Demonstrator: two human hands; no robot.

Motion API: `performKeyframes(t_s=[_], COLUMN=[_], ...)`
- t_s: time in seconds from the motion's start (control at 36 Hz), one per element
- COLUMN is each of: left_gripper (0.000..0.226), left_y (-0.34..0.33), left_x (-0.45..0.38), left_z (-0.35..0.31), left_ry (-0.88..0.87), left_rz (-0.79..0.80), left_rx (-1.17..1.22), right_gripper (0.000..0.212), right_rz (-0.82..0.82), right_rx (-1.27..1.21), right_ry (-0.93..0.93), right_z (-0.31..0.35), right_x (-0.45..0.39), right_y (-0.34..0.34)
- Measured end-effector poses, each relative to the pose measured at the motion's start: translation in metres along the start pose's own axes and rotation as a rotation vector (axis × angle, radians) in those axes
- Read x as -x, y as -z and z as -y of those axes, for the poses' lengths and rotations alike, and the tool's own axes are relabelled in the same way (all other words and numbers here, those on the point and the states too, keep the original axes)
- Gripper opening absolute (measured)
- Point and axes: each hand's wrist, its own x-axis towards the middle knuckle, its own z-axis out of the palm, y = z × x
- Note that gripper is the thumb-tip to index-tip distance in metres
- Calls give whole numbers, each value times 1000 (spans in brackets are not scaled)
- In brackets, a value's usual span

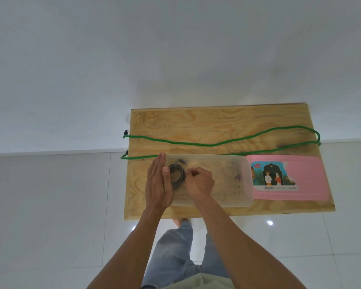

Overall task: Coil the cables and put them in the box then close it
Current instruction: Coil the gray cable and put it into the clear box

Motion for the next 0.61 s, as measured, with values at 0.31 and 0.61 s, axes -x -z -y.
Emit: performKeyframes(t_s=[0.31,0.61], left_gripper=[60,64], left_y=[2,9], left_x=[1,1], left_z=[-3,-2], left_ry=[8,33], left_rz=[-2,31], left_rx=[9,40], right_gripper=[16,17], right_rz=[48,80], right_rx=[36,94], right_ry=[6,15], right_z=[-3,-7], right_x=[2,2], right_y=[11,20])
